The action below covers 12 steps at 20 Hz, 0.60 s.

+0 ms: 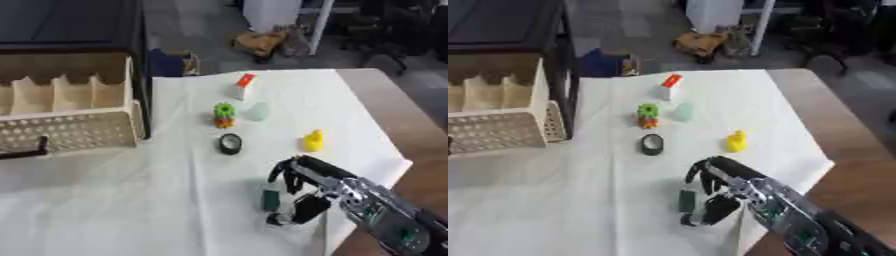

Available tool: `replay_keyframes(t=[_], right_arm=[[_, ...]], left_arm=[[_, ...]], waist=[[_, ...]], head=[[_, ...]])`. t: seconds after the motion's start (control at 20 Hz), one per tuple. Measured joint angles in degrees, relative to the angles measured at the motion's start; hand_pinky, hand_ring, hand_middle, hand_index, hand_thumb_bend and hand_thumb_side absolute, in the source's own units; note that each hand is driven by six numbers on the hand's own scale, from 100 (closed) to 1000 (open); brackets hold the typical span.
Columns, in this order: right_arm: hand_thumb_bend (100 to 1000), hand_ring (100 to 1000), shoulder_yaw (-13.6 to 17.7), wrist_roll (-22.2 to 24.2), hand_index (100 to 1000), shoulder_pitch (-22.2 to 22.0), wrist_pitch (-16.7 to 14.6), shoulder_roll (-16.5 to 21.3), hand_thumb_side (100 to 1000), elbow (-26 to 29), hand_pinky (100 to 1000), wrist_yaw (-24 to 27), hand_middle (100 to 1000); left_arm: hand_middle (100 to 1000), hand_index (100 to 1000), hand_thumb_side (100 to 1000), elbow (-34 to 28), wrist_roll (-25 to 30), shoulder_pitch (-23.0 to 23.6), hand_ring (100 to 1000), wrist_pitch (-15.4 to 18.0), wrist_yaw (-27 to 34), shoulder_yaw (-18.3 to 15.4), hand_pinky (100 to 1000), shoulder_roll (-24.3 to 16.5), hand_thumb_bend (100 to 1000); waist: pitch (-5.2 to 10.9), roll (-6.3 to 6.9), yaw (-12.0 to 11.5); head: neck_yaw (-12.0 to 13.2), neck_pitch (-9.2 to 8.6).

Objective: Pick up objects from table and place into drawer.

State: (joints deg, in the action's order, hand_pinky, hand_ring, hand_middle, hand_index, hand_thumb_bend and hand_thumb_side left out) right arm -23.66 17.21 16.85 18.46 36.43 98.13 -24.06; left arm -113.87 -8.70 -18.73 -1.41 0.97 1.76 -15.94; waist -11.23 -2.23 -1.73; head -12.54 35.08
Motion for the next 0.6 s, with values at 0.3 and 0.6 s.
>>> replay_keyframes(t=[0.3, 0.6], right_arm=[[587, 556, 0.00, -0.14, 714, -0.04, -0.27, -0.19, 239, -0.51, 566, 0.00, 308], [552, 550, 0.04, -1.38, 703, -0.01, -0.44, -0.56, 258, -1.29, 563, -0.12, 301]], left_arm=[[524, 747, 1000, 0.00, 0.09, 0.01, 379, -0.09, 0.00, 0.00, 298, 0.42, 100], [523, 745, 1000, 0.00, 0.14, 0.04, 381, -0.14, 0.00, 0.00, 299, 0.43, 100]], waist=[[-0.04, 0.02, -0.01], [-0.04, 0.02, -0.15]], head=[[-0.18, -0.13], [-0.25, -0.17]])
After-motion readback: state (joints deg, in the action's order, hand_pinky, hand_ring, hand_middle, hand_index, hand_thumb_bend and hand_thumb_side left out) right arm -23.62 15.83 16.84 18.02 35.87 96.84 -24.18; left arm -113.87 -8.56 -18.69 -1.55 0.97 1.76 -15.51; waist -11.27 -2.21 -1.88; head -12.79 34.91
